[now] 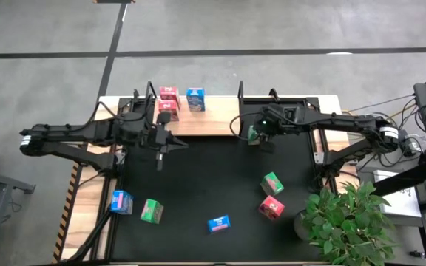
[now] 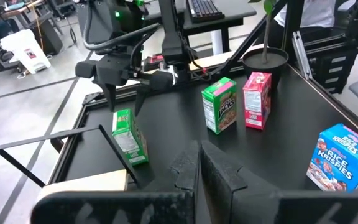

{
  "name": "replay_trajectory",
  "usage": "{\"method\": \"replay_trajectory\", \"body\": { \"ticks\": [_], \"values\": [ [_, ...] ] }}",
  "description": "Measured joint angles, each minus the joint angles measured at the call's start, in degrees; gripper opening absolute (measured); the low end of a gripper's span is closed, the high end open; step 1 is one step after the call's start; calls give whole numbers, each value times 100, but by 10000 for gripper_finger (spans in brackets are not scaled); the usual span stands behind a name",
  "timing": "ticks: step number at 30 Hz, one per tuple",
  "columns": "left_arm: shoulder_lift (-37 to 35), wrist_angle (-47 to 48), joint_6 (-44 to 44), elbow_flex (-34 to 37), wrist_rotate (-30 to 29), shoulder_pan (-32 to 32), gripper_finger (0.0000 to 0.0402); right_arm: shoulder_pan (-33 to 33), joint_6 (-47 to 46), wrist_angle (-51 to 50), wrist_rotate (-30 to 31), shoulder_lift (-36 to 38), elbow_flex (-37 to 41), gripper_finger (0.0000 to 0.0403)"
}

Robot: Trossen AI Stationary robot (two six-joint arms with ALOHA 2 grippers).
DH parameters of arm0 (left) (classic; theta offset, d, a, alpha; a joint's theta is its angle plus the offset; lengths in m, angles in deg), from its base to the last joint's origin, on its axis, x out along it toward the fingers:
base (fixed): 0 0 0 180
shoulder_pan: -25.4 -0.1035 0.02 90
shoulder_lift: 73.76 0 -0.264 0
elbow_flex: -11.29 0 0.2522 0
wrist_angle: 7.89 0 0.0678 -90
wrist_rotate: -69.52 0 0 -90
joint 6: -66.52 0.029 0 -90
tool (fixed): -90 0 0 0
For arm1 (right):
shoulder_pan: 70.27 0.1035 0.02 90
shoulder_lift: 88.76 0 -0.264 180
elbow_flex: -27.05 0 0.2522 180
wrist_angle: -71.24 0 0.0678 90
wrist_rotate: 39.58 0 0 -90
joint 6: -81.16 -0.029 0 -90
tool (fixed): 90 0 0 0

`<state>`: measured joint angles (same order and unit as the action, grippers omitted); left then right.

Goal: Stack cereal on shelf
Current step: Put the top green cereal box on the shelf

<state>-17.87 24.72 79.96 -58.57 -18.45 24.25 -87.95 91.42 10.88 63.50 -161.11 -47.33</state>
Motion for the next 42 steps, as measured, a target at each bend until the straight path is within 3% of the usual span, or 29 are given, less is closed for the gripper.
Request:
{"method": "replay_trajectory", "body": {
  "ticks": [6,11,16,25,29,42],
  "values": [
    [97,-2,96,0,0,0,0,-164,314,265,1,-76,148,309],
    [179,-2,104,0,0,0,0,-212,481,458,-4,-101,336,319],
    [204,-2,104,0,2,0,0,-253,477,551,-433,-101,354,281],
    [204,-2,104,0,2,0,0,-262,435,579,-559,-95,360,183],
    [201,-2,104,0,4,0,0,-262,383,684,-557,-88,419,169],
    [201,-2,106,0,7,0,0,-258,125,689,-962,-104,520,247]
  ]
}}
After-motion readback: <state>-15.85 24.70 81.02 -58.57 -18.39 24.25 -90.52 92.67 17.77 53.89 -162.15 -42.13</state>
